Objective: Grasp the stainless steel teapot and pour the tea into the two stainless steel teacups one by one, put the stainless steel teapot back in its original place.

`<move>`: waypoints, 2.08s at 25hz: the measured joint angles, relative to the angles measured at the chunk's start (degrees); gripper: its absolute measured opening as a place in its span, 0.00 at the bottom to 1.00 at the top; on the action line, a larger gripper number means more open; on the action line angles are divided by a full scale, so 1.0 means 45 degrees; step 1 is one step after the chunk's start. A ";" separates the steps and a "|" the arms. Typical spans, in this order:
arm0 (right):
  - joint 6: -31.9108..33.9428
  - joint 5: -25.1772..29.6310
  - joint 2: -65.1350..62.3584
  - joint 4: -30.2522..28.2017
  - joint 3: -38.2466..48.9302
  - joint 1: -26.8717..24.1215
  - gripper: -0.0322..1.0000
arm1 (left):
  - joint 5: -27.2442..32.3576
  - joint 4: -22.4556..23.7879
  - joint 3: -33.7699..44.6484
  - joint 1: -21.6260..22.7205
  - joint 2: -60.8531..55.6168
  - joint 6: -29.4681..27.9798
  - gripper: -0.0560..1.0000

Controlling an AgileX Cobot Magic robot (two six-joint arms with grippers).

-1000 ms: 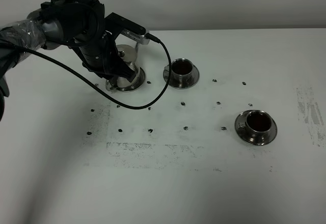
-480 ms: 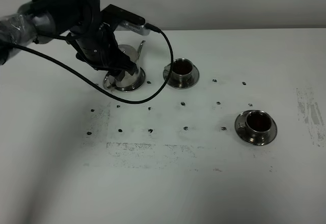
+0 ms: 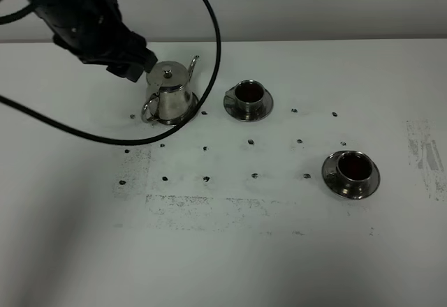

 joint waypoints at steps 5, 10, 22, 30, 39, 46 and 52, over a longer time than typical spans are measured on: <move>0.0000 0.0000 0.0000 0.0000 0.0000 0.0000 0.25 | 0.1039 0.0000 0.0850 0.0000 -0.2412 -0.0011 0.60; 0.0000 0.0000 0.0000 0.0000 0.0000 0.0000 0.25 | 0.1744 0.0000 0.0945 0.0000 -0.3891 -0.0343 0.60; 0.0014 0.0000 0.0000 0.0000 0.0000 0.0000 0.25 | 0.1747 -0.0725 0.4812 0.2105 -0.8320 -0.1695 0.60; 0.0012 0.0000 0.0000 0.0000 0.0000 0.0000 0.25 | 0.1354 -0.0946 1.1126 0.4587 -1.3514 -0.2144 0.60; -0.0004 0.0000 0.0000 0.0000 0.0000 0.0000 0.25 | 0.0003 -0.0792 1.4295 0.4826 -1.7701 -0.2673 0.60; -0.0004 0.0000 0.0000 0.0000 0.0000 0.0000 0.25 | 0.0060 -0.0725 1.5076 0.4798 -1.9941 -0.2660 0.60; 0.0008 0.0000 0.0000 0.0000 0.0000 0.0000 0.25 | 0.0098 -0.0513 1.5148 0.4312 -2.1757 -0.2764 0.60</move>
